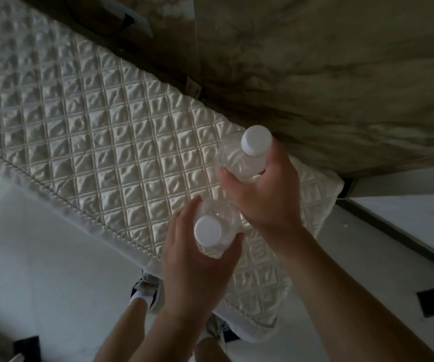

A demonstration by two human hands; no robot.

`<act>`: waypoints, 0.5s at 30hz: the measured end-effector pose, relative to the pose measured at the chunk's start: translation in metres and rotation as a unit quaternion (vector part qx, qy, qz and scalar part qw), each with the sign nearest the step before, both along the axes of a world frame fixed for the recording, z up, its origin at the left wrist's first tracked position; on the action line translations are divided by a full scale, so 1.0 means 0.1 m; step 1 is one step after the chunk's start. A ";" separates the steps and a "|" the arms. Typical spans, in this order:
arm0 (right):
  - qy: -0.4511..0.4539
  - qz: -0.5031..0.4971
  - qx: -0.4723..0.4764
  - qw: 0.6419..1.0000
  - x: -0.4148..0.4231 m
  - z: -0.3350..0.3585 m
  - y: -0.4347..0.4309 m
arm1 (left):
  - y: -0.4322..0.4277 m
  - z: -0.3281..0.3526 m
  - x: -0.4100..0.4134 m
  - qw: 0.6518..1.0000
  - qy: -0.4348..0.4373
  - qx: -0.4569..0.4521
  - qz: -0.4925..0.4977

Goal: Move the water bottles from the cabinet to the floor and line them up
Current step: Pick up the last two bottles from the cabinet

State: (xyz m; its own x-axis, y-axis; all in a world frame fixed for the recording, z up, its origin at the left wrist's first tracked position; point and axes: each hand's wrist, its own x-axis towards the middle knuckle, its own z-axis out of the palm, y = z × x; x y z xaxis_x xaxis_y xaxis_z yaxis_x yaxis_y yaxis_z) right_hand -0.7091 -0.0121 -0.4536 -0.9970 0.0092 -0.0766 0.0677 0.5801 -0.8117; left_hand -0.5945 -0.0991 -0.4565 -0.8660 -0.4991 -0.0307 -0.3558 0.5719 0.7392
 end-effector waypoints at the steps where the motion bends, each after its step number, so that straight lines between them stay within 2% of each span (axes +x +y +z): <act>1: 0.002 -0.002 0.000 1.000 0.01 0.01 0.00 | -0.02 0.02 -0.01 1.000 -0.005 0.000 0.002; 8: -0.010 0.014 0.016 1.000 0.05 0.24 0.03 | -0.24 0.35 -0.09 1.000 0.001 -0.004 0.001; 15: -0.038 0.021 0.019 0.999 0.09 0.91 0.07 | -0.49 1.04 -0.19 0.999 0.013 -0.026 -0.024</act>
State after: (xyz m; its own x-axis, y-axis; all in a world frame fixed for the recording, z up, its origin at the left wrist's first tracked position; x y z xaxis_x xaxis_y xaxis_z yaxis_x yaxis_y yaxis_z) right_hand -0.7004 -0.0051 -0.3630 -0.9879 -0.0284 -0.1525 0.1031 0.6146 -0.7821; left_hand -0.6134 -0.1480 -0.3523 -0.8895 -0.4566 0.0172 -0.3073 0.6256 0.7170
